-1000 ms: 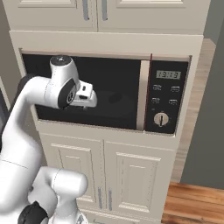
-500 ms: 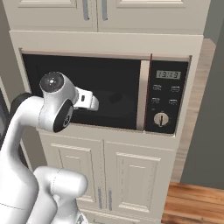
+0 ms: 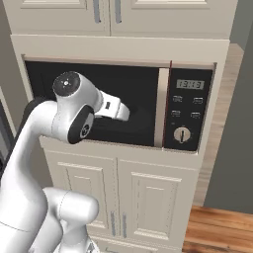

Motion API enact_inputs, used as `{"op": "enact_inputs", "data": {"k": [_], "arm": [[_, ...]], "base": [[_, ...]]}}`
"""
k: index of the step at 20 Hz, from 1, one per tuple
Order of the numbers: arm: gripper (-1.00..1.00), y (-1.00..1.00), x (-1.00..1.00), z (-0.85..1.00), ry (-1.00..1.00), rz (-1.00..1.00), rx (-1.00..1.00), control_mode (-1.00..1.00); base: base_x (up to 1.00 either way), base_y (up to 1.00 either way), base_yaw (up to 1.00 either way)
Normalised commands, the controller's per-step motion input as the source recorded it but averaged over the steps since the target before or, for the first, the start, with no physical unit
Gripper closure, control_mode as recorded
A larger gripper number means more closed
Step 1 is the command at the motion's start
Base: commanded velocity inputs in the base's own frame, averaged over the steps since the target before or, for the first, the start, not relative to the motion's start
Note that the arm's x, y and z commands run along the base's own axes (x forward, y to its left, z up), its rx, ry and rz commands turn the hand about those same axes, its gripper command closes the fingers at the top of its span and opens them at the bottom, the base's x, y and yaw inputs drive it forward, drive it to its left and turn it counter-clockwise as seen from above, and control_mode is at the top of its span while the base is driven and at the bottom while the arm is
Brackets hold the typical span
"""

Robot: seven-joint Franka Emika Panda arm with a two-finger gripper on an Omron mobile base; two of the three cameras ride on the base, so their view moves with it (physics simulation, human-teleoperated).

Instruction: Open the microwave door.

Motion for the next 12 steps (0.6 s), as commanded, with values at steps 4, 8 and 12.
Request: {"op": "enact_inputs", "data": {"k": [4,8,12], "arm": [[-1.00,-1.00,-0.22,0.00,0.01,-0.20,0.00,-1.00],[-1.00,-1.00,-0.08,0.00,0.00,-0.11,0.00,-1.00],[-1.00,-0.78,0.04,0.00,0.00,0.00,0.00,-1.00]], "base": [[0.00,0.00,0.00],[0.00,0.00,0.00],[0.00,0.00,0.00]]}}
